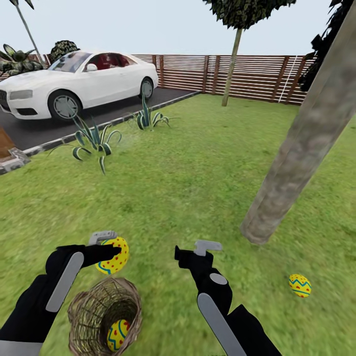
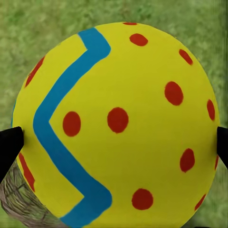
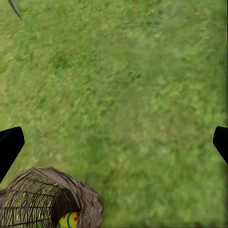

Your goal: Take the three Easter eggs out of the wicker basket on the lawn in the garden, then place them on the lawn next to a single tree (choose any tree) so that all three eggs are next to the same tree and none are left in the basket.

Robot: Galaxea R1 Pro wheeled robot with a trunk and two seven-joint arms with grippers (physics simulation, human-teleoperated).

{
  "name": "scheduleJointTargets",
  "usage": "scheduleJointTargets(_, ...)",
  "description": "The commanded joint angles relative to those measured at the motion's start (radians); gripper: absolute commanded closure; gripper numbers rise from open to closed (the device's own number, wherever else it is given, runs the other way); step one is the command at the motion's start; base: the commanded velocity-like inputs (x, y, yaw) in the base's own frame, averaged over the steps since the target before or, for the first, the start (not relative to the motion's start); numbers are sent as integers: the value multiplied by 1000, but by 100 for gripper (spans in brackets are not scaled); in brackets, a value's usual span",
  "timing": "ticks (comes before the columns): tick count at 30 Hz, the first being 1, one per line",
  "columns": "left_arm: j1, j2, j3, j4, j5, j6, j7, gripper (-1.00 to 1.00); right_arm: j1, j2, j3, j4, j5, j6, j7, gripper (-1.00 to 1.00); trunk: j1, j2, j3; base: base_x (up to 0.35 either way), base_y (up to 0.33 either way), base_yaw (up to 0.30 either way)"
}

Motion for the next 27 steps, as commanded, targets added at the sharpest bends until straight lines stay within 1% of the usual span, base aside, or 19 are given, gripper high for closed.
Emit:
scheduleJointTargets(1, -1, 1, -2, -1, 10, 3, 11, 100, -1, 0, 2, -1, -7, 3, -9, -100, 1, -2, -1, 0, 0, -273)
scheduleJointTargets(8, -1, 1, -4, -2, 10, 3, 11, 100, -1, 0, 2, -1, -7, 3, -9, -100, 1, -2, 3, 0, -4, -273)
scheduleJointTargets(10, -1, 1, -4, -2, 10, 3, 14, 100, -1, 0, 2, -1, -7, 3, -9, -100, 1, -2, 4, 0, -128, -273)
scheduleJointTargets(13, -1, 1, -4, -1, 10, -2, 40, 100, -1, 0, 2, -1, -7, 3, -9, -100, 1, -2, 6, 0, -225, -273)
scheduleJointTargets(16, -2, 0, -4, -1, 10, -5, 53, 100, -1, 0, 2, -1, -7, 3, -9, -100, 1, -2, 7, 0, -265, -273)
scheduleJointTargets(27, -3, 0, -4, -1, 11, -6, 57, 100, -1, -1, 0, -1, -7, 3, -8, -100, 1, -2, 14, 0, -277, -273)
